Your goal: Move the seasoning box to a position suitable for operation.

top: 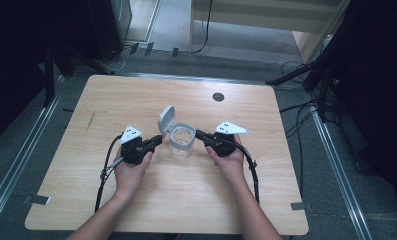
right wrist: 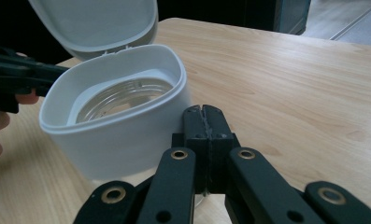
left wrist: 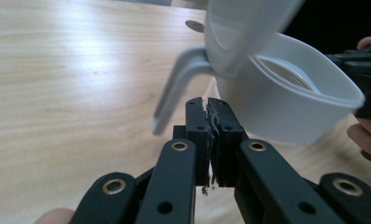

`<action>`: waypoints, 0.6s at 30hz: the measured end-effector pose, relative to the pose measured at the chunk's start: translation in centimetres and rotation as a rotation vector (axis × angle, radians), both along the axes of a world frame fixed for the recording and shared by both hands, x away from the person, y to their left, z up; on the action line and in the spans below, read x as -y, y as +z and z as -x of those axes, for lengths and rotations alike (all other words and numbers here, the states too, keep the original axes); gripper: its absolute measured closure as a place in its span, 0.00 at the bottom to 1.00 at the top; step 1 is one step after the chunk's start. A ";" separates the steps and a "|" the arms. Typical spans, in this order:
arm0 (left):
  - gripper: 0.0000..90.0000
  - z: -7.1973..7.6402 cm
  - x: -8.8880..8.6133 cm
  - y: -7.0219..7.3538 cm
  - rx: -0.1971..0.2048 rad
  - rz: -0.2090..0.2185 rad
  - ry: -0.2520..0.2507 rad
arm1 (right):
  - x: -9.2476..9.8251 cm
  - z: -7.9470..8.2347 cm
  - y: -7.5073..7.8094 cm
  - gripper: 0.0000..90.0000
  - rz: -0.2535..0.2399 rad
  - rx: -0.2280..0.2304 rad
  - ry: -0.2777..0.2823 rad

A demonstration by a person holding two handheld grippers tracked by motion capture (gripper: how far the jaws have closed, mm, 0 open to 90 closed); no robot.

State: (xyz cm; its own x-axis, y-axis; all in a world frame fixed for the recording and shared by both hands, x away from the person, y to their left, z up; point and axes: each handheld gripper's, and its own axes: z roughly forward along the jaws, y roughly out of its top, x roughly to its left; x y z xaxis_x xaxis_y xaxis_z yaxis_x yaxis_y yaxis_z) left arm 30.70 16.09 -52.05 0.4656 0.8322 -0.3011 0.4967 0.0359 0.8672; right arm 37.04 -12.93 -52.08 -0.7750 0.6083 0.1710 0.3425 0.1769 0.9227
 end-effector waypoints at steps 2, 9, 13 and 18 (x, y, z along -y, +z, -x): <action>0.98 0.8 -0.2 0.0 -0.004 0.011 -0.005 | -0.2 0.3 0.0 1.00 -0.005 -0.002 0.014; 0.97 1.5 -1.0 0.0 -0.009 0.016 0.036 | -2.0 2.2 0.2 1.00 -0.009 0.011 0.072; 0.96 1.7 -1.4 0.0 -0.014 0.025 0.046 | -2.8 2.4 0.6 1.00 0.007 0.029 0.052; 0.98 2.2 -0.9 0.2 -0.013 0.019 0.055 | -3.9 2.4 0.8 1.00 0.006 0.025 0.009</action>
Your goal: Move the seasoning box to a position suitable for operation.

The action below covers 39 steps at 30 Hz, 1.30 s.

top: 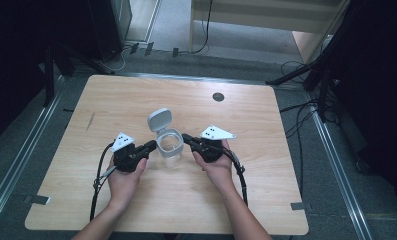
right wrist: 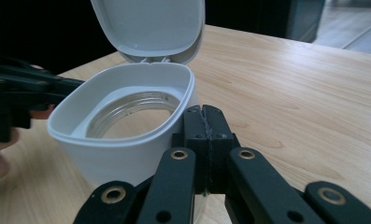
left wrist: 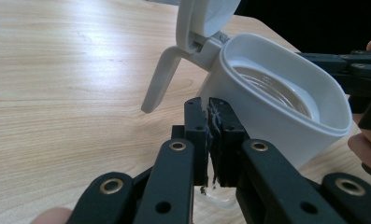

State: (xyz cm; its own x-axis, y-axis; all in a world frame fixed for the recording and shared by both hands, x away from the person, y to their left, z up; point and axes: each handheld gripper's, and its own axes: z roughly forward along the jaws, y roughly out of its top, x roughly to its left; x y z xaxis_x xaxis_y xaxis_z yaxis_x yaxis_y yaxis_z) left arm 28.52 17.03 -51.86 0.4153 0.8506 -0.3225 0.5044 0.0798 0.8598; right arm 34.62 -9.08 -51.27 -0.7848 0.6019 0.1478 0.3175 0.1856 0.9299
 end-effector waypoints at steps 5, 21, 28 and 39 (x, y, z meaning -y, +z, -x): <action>0.97 0.0 -0.1 0.0 0.001 0.006 -0.002 | 0.0 1.0 -0.2 1.00 -0.003 -0.018 -0.025; 0.94 -0.2 -0.5 0.0 0.012 0.024 -0.012 | 0.4 4.2 -0.3 1.00 0.001 -0.019 -0.028; 0.55 1.1 -4.2 -0.9 0.088 0.008 0.027 | 1.3 2.2 0.5 1.00 -0.030 -0.039 -0.108; 0.17 4.8 -11.7 -2.6 0.051 -0.031 0.094 | 0.4 -1.0 2.9 1.00 -0.083 -0.037 -0.132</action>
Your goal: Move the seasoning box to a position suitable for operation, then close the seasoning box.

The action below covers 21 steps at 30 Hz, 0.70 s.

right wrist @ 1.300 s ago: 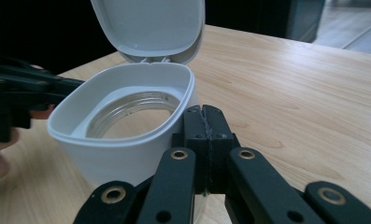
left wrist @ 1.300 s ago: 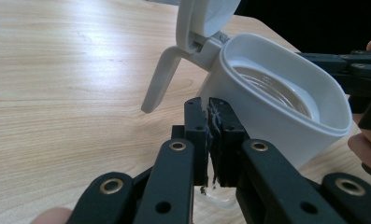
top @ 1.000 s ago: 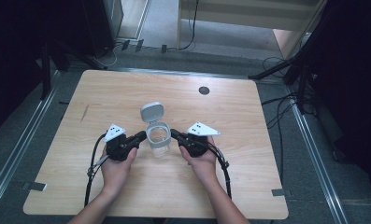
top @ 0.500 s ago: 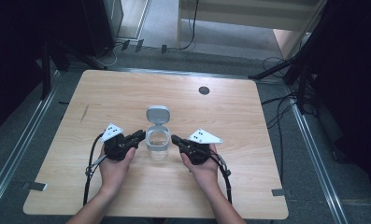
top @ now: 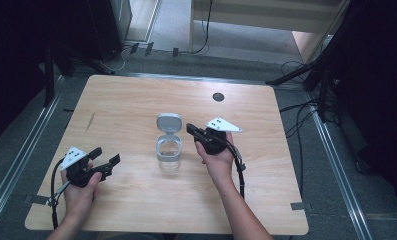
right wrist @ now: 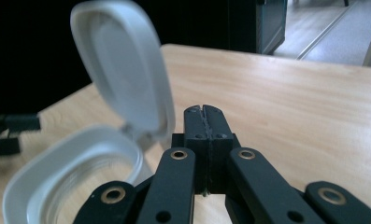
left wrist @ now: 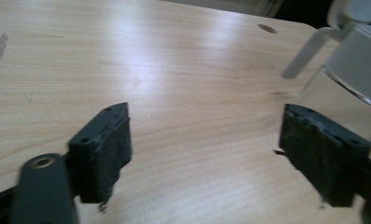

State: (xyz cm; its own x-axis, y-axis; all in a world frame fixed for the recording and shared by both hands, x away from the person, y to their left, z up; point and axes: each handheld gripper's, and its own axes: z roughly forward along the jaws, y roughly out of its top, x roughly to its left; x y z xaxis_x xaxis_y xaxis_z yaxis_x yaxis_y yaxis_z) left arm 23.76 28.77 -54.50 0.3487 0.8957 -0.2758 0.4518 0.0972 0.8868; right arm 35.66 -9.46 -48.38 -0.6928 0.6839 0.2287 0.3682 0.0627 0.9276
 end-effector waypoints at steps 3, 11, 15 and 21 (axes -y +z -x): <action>0.17 0.0 -0.3 -0.2 -0.010 0.044 -0.012 | -0.2 -0.5 0.5 1.00 -0.010 0.005 -0.012; 0.17 -0.3 0.0 -0.2 0.015 0.033 -0.028 | -1.5 -2.4 2.3 1.00 0.007 0.026 -0.002; 0.17 -0.4 0.6 -0.3 0.006 -0.018 -0.022 | -2.1 -2.3 2.5 1.00 0.010 0.027 0.050; 0.17 -0.5 0.3 -0.4 -0.002 0.009 -0.022 | -1.4 0.6 2.5 1.00 0.062 0.077 0.113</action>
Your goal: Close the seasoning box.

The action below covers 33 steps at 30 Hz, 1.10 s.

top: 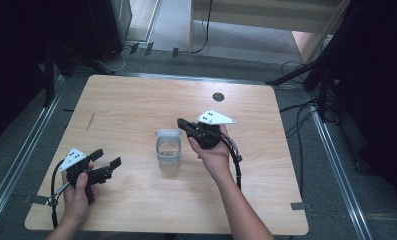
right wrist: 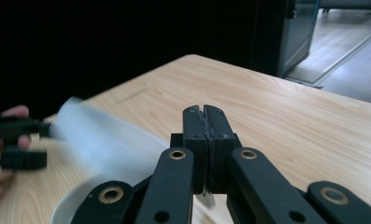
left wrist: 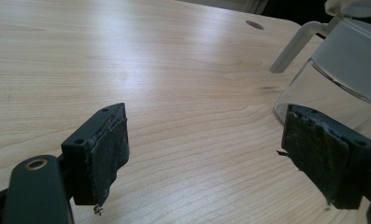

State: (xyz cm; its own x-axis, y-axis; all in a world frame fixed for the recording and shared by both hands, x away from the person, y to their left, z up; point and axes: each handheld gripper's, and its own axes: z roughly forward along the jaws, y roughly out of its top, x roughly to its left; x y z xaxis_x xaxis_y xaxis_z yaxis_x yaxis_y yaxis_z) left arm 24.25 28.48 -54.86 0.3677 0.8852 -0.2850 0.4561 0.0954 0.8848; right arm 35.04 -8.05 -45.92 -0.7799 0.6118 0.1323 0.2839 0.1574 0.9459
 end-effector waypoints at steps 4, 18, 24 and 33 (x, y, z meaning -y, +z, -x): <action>0.17 -0.1 0.1 0.0 -0.006 -0.006 0.010 | 1.4 1.0 -0.4 1.00 -0.025 -0.016 -0.025; 0.17 -0.1 0.5 0.0 -0.007 -0.049 0.005 | 9.3 3.8 -3.1 0.26 0.035 -0.045 -0.176; 0.17 -0.1 0.7 -0.1 -0.001 -0.061 0.006 | 13.0 5.4 -4.7 0.23 0.018 -0.062 -0.241; 0.17 -0.1 0.7 0.0 -0.001 -0.056 0.006 | 17.0 6.9 -6.4 0.23 0.066 -0.089 -0.324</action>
State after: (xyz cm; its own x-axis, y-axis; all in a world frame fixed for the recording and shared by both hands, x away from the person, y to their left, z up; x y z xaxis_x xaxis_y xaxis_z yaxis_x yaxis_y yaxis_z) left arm 24.35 27.82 -54.91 0.3616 0.9022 -0.2352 0.4567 0.0485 0.8883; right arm 28.11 -25.08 -52.30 -0.5306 0.8355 0.1429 0.4100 0.1055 0.9059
